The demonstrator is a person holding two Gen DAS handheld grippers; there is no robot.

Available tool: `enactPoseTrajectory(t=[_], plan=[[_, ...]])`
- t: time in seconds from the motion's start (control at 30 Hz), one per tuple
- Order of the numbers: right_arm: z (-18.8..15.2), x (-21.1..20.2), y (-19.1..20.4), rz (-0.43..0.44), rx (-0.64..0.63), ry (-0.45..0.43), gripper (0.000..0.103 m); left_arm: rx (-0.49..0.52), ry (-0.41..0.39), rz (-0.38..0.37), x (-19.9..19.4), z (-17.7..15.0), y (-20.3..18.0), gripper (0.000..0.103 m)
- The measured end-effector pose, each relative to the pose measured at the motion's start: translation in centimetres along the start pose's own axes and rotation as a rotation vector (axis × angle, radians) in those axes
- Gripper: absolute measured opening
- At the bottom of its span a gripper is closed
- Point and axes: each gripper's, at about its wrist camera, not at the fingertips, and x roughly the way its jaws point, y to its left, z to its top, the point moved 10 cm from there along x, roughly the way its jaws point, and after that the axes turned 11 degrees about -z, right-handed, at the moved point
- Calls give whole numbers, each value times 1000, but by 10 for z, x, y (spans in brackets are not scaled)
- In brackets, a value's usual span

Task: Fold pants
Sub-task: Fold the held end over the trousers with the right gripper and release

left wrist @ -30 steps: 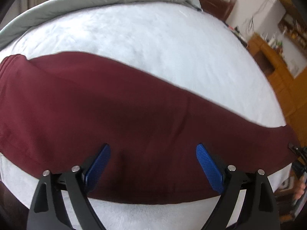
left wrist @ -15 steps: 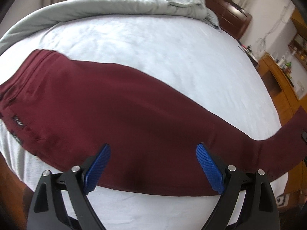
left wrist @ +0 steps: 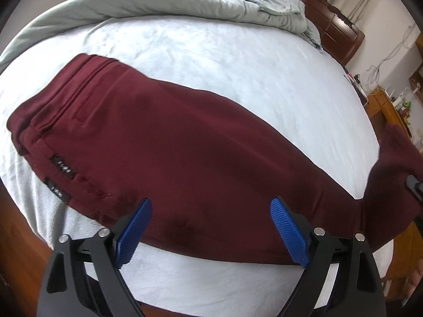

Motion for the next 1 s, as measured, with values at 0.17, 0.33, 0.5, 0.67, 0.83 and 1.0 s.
enactPoseTrajectory(t=[0.17,0.33,0.5,0.67,0.83,1.0], plan=[[-18,26,27,-29,-62,39,16,-34,-5,3,-5,0,16,92],[-37,55,43,-35,-107,78,17,-55,-9,0,-10,2,28,92],[-57,84,63,-31,-164,116,17,-63,0,-15,-8,1,27,92],[-76,110,83,11,-204,162,17,-58,6,-23,-8,0,26,92],[-94,132,93,-9,-255,214,27,-66,12,-24,-7,-1,27,92],[-109,122,101,115,-254,289,71,-99,38,-61,-1,-2,23,92]])
